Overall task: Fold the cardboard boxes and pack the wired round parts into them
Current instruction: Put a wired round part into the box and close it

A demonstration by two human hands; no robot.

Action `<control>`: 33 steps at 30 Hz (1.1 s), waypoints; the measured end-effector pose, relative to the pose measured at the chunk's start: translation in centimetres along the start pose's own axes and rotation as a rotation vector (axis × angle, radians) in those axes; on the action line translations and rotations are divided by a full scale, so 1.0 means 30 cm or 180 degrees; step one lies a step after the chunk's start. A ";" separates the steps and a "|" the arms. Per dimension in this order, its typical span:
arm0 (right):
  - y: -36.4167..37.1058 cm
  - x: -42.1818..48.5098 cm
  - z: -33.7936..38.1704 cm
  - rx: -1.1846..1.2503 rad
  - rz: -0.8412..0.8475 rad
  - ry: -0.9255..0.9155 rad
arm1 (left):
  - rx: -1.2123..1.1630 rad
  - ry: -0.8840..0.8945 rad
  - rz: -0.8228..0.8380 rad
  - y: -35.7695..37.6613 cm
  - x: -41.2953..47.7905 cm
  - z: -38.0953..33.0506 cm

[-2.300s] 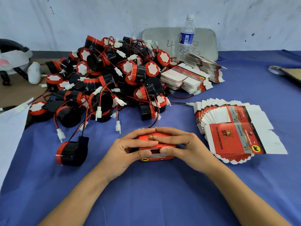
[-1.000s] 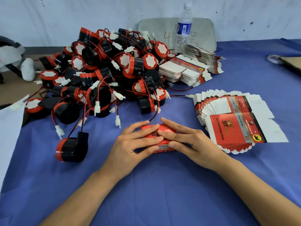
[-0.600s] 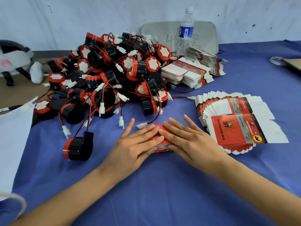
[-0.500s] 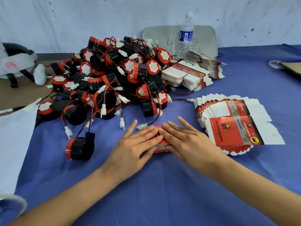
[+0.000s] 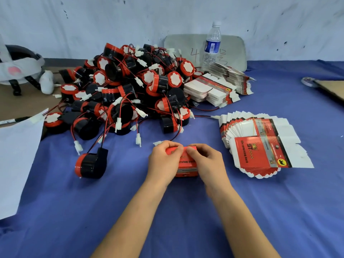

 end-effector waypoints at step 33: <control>-0.020 -0.198 0.075 -0.1322 -0.0039 -0.1623 | -0.2212 0.0279 -0.0076 -0.071 0.013 0.046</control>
Point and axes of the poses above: each hand's wrist, its own x-axis towards the middle knuckle, its own y-axis out of the palm, z = x × y, the point moved 9 cm from there along x, towards the middle knuckle, and after that the axes turned 4 degrees about -x, right-handed, at the moved point
